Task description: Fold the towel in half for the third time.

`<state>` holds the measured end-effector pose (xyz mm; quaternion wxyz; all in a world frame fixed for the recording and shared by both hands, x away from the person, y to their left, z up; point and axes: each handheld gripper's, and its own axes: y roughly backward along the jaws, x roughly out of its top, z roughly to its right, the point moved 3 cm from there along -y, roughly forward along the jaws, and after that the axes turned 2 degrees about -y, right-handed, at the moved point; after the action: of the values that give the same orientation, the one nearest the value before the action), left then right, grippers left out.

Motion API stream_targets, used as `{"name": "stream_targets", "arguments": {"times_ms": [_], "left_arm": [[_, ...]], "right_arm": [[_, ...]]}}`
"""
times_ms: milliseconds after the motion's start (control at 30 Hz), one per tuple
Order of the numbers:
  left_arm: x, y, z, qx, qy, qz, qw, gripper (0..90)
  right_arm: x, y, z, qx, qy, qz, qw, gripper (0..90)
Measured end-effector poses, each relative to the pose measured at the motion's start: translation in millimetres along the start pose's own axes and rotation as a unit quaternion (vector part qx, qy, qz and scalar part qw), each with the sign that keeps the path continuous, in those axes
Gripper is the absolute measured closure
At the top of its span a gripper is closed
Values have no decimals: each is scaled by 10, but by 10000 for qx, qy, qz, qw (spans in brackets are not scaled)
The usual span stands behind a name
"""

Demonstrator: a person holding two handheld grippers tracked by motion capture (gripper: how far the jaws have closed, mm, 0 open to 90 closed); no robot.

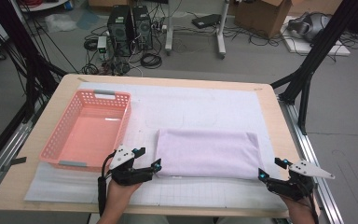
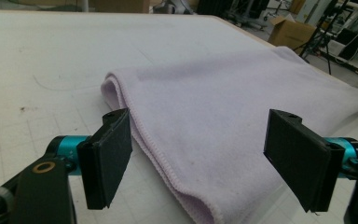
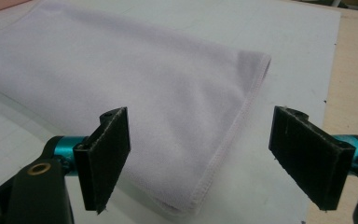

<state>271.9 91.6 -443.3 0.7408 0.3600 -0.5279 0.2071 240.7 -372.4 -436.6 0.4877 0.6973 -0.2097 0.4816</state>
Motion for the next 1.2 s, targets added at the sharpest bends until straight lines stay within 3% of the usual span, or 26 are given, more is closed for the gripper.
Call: {"name": "stream_targets", "arguments": {"times_ms": [200,400,633,833,1100,1200], "left_arm": [[-69,-85,-65,69,309,-327,9990,249],[-89,-115,-60,32,437,-401,9982,294],[-152,-217,-67,83,567,-954,9938,403],[-190,-254,-36,138,538,-1244,9907,441],[-203,-294,66,247,244,-1399,9896,564],[-202,-303,84,309,232,-1420,9891,577]], "right_arm": [[-4,-12,-3,35,17,-18,10000,196],[-20,-27,-15,102,16,-45,9999,196],[-10,-65,-50,142,7,-96,9999,196],[63,-156,-94,278,18,-88,9996,196],[138,-283,-228,476,102,-169,9987,197],[168,-337,-274,616,84,-200,9979,198]]}}
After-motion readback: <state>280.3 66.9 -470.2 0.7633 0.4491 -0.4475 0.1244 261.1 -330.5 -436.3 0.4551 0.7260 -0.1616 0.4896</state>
